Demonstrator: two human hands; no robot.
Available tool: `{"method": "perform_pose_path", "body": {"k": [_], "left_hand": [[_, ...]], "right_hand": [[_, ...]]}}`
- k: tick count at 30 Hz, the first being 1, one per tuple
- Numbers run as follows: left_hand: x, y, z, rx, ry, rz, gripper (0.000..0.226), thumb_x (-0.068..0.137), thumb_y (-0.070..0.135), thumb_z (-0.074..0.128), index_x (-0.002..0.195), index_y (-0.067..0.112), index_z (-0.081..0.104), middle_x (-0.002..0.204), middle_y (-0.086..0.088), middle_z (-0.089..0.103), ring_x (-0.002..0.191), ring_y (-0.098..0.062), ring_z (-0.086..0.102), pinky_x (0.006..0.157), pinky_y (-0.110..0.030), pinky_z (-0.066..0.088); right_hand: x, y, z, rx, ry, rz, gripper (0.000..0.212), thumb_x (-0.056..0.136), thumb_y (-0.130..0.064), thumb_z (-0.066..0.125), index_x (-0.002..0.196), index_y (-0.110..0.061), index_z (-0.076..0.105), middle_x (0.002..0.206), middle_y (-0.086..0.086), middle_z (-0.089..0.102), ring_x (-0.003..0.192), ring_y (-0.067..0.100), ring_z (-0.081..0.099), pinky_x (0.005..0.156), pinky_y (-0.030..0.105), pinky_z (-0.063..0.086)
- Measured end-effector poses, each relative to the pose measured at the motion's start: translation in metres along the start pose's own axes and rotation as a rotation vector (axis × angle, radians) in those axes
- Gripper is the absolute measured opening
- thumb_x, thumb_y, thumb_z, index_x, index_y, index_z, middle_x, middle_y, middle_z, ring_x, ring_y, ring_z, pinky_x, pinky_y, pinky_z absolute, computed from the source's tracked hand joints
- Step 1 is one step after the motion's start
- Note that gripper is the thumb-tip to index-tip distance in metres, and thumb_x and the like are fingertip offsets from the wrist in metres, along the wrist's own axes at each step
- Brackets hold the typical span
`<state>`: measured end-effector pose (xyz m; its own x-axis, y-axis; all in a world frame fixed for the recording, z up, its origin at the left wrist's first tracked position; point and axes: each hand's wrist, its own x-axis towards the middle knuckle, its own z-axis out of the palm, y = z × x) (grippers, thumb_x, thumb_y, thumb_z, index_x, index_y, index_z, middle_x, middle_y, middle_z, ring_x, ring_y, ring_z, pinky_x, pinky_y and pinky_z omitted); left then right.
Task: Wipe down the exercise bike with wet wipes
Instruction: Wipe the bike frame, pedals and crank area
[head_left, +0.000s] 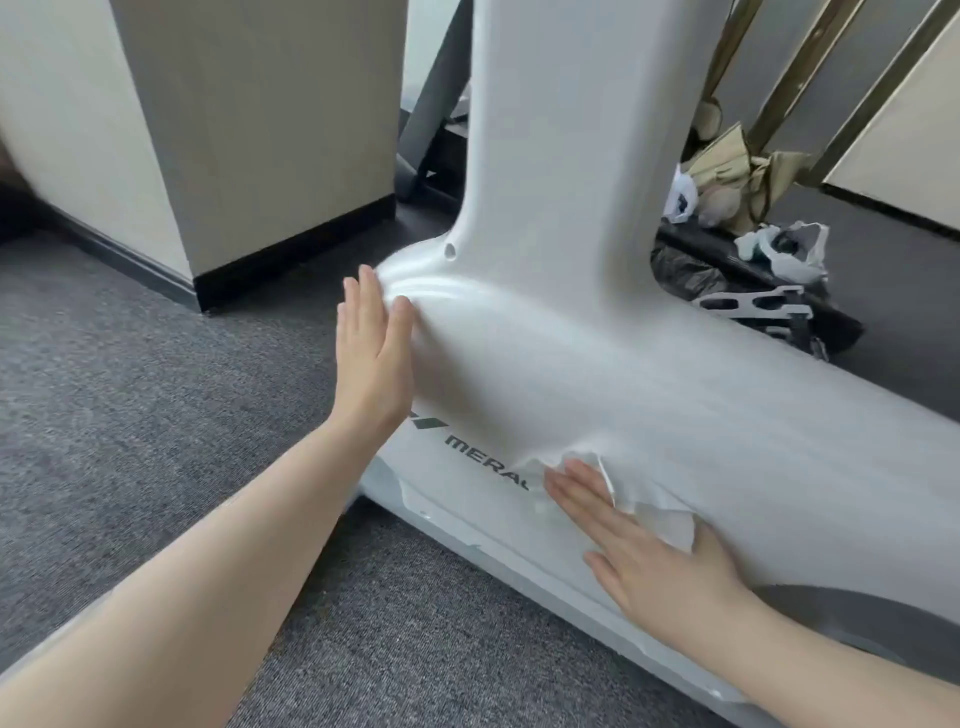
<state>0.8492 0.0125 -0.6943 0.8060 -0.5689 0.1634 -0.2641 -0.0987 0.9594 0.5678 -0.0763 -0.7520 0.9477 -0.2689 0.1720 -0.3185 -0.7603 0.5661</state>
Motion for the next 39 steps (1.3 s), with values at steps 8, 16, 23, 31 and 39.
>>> {"method": "perform_pose_path", "body": {"k": [8,16,23,31,39], "left_hand": [[-0.038,0.027,0.063,0.137,0.138,0.306,0.063,0.097,0.047,0.016,0.153,0.033,-0.008,0.16,0.001,-0.023,0.145,-0.018,-0.028,0.114,-0.037,-0.017],[-0.056,0.03,0.081,0.268,0.08,0.499,0.06,0.099,0.042,0.02,0.154,0.032,0.0,0.16,0.005,-0.02,0.146,-0.014,-0.025,0.114,-0.033,-0.022],[-0.029,0.021,0.051,0.147,0.17,0.435,0.06,0.098,0.044,0.021,0.155,0.024,0.017,0.163,0.008,0.001,0.149,-0.007,-0.007,0.119,-0.023,-0.005],[0.002,0.032,0.007,-0.687,0.194,-0.298,0.034,0.1,0.052,0.037,0.124,0.042,0.058,0.136,0.019,0.051,0.125,0.0,0.045,0.108,-0.028,0.028],[0.019,0.031,-0.027,-0.767,0.237,-0.614,0.06,0.099,0.057,0.027,0.147,0.023,0.039,0.156,-0.001,0.032,0.144,-0.02,0.03,0.118,-0.041,0.021]], "right_hand": [[-0.016,0.005,-0.006,0.192,-0.339,0.058,0.056,0.092,-0.072,0.017,0.145,-0.056,0.015,0.144,-0.023,0.044,0.123,-0.002,0.051,0.093,0.027,0.052],[0.031,0.0,-0.072,0.172,0.08,0.34,0.079,0.09,-0.049,0.045,0.155,-0.017,0.012,0.163,-0.001,0.003,0.149,0.017,0.004,0.119,0.043,0.003],[0.034,0.01,-0.064,0.092,0.089,0.212,0.067,0.093,-0.04,0.039,0.154,-0.021,0.018,0.162,-0.006,0.009,0.149,0.014,0.008,0.12,0.038,-0.002],[0.173,-0.021,-0.088,-0.208,0.031,-0.282,0.072,0.098,-0.017,0.027,0.146,-0.018,-0.027,0.153,0.003,-0.034,0.123,0.03,-0.049,0.076,0.014,0.03],[0.23,-0.013,-0.137,-0.081,0.034,0.001,0.063,0.103,-0.043,0.022,0.151,-0.003,0.009,0.152,0.017,0.024,0.134,0.028,0.033,0.098,0.035,0.037]]}}
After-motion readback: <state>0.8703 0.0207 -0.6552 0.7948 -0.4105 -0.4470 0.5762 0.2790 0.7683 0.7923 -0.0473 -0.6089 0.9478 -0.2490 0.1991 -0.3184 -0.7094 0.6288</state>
